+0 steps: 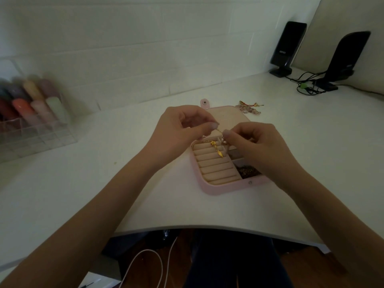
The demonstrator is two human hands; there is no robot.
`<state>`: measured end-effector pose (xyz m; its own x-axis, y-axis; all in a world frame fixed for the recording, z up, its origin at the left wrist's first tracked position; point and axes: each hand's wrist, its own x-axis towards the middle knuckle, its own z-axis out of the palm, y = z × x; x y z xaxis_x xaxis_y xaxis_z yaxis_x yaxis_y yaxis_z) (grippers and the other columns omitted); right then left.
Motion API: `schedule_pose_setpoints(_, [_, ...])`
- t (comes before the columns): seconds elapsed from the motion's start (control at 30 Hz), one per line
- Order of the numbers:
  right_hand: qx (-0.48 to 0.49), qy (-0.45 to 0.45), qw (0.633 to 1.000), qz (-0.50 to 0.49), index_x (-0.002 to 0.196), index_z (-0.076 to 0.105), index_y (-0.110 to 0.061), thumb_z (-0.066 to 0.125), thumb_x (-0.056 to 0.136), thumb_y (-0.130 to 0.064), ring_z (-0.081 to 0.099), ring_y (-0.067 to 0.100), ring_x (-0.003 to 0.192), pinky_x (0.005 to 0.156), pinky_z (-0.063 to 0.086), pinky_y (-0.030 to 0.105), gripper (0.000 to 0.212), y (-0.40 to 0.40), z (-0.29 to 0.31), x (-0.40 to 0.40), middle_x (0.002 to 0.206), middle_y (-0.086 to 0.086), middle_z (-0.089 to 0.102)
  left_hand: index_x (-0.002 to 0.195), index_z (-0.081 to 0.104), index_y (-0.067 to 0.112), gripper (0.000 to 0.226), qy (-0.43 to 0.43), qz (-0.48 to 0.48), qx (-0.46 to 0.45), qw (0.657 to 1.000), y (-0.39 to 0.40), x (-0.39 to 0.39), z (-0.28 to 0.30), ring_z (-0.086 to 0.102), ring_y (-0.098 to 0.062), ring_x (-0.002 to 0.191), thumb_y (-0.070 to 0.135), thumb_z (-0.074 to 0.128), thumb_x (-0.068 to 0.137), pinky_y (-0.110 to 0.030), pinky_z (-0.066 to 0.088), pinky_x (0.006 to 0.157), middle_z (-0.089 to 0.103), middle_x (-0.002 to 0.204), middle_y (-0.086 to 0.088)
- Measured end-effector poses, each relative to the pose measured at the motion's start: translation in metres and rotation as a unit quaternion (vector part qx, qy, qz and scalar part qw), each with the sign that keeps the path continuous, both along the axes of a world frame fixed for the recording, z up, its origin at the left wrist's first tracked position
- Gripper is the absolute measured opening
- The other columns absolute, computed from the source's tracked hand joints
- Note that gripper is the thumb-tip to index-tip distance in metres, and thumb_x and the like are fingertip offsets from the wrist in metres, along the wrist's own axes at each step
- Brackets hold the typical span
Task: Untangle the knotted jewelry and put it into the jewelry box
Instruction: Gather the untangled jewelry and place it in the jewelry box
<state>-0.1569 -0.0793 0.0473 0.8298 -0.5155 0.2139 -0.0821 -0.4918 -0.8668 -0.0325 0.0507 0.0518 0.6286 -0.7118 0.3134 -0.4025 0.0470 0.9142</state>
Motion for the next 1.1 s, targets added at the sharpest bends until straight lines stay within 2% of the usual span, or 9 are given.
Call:
schedule_pose_setpoints(0.1, [0.043, 0.002, 0.999, 0.011, 0.071, 0.069, -0.012, 0.066, 0.087, -0.027, 0.053, 0.007, 0.057, 0.051, 0.048, 0.017, 0.022, 0.001, 0.000, -0.002, 0.061, 0.001, 0.059, 0.081, 0.074, 0.014, 0.003, -0.039, -0.007, 0.026, 0.999, 0.001, 0.003, -0.003, 0.066, -0.021, 0.073, 0.012, 0.075, 0.079, -0.030, 0.051, 0.072, 0.072, 0.076, -0.004])
schedule_pose_setpoints(0.17, [-0.005, 0.002, 1.000, 0.006, 0.070, 0.067, -0.012, 0.069, 0.083, -0.030, 0.048, -0.001, 0.051, 0.051, 0.041, 0.013, 0.022, 0.001, -0.003, -0.004, 0.056, -0.010, 0.058, 0.081, 0.074, 0.015, 0.003, -0.067, -0.014, 0.049, 0.996, 0.002, 0.005, -0.006, 0.066, -0.020, 0.075, 0.014, 0.076, 0.078, -0.031, 0.051, 0.072, 0.071, 0.074, 0.001])
schedule_pose_setpoints(0.33, [-0.064, -0.001, 0.998, -0.009, 0.073, 0.064, -0.023, 0.076, 0.077, -0.034, 0.056, 0.002, 0.056, 0.057, 0.046, 0.026, 0.017, 0.003, -0.011, -0.006, 0.067, -0.008, 0.067, 0.077, 0.072, 0.025, 0.014, -0.150, -0.042, 0.097, 0.983, 0.006, 0.007, -0.011, 0.062, 0.002, 0.068, 0.012, 0.076, 0.079, -0.017, 0.048, 0.072, 0.068, 0.067, 0.017])
schedule_pose_setpoints(0.5, [-0.074, -0.014, 0.997, 0.019, 0.082, 0.066, -0.018, 0.080, 0.074, -0.023, 0.060, -0.002, 0.062, 0.060, 0.042, 0.009, 0.017, 0.008, -0.011, -0.003, 0.068, -0.009, 0.067, 0.082, 0.072, 0.027, 0.017, -0.203, -0.046, 0.118, 0.971, 0.010, 0.012, -0.015, 0.059, 0.004, 0.071, 0.010, 0.074, 0.080, -0.008, 0.039, 0.071, 0.066, 0.073, 0.017])
schedule_pose_setpoints(0.67, [-0.189, 0.019, 0.981, 0.040, 0.081, 0.068, -0.024, 0.079, 0.077, -0.019, 0.052, -0.010, 0.074, 0.066, 0.035, 0.001, 0.012, 0.013, -0.011, -0.004, 0.065, -0.018, 0.057, 0.082, 0.073, 0.027, 0.008, -0.243, -0.054, 0.126, 0.960, 0.013, 0.018, -0.018, 0.055, 0.001, 0.073, 0.025, 0.067, 0.077, -0.010, 0.037, 0.068, 0.065, 0.073, 0.013])
schedule_pose_setpoints(0.77, [-0.220, 0.020, 0.975, 0.038, 0.083, 0.071, -0.021, 0.077, 0.079, -0.020, 0.048, -0.013, 0.078, 0.068, 0.033, 0.001, 0.007, 0.015, -0.012, -0.003, 0.063, -0.021, 0.052, 0.083, 0.075, 0.020, 0.005, -0.264, -0.074, 0.165, 0.947, 0.012, 0.023, -0.014, 0.056, -0.006, 0.073, 0.018, 0.072, 0.079, -0.019, 0.042, 0.069, 0.065, 0.078, 0.005])
schedule_pose_setpoints(0.83, [-0.215, 0.021, 0.976, 0.039, 0.083, 0.072, -0.021, 0.076, 0.080, -0.019, 0.051, -0.003, 0.079, 0.070, 0.036, 0.007, 0.006, 0.015, -0.013, -0.002, 0.063, -0.019, 0.053, 0.082, 0.075, 0.018, 0.007, -0.276, -0.080, 0.202, 0.936, 0.009, 0.024, -0.012, 0.054, -0.003, 0.072, 0.012, 0.074, 0.079, -0.015, 0.038, 0.067, 0.065, 0.081, 0.002])
schedule_pose_setpoints(0.93, [-0.211, 0.021, 0.976, 0.044, 0.082, 0.072, -0.021, 0.076, 0.080, -0.016, 0.052, 0.010, 0.077, 0.067, 0.039, 0.018, 0.007, 0.015, -0.015, 0.001, 0.064, -0.016, 0.056, 0.078, 0.073, 0.021, 0.010, -0.261, -0.081, 0.236, 0.933, 0.004, 0.024, -0.008, 0.052, 0.002, 0.071, 0.012, 0.075, 0.078, -0.010, 0.037, 0.063, 0.064, 0.079, 0.005])
schedule_pose_setpoints(1.1, [-0.190, 0.028, 0.980, 0.059, 0.081, 0.072, -0.023, 0.076, 0.079, -0.017, 0.052, 0.010, 0.070, 0.067, 0.042, 0.022, 0.008, 0.014, -0.017, 0.002, 0.067, -0.012, 0.060, 0.070, 0.069, 0.029, 0.019, -0.170, -0.097, 0.288, 0.937, -0.005, 0.026, 0.004, 0.058, -0.006, 0.069, 0.013, 0.078, 0.075, -0.024, 0.048, 0.069, 0.070, 0.076, 0.002])
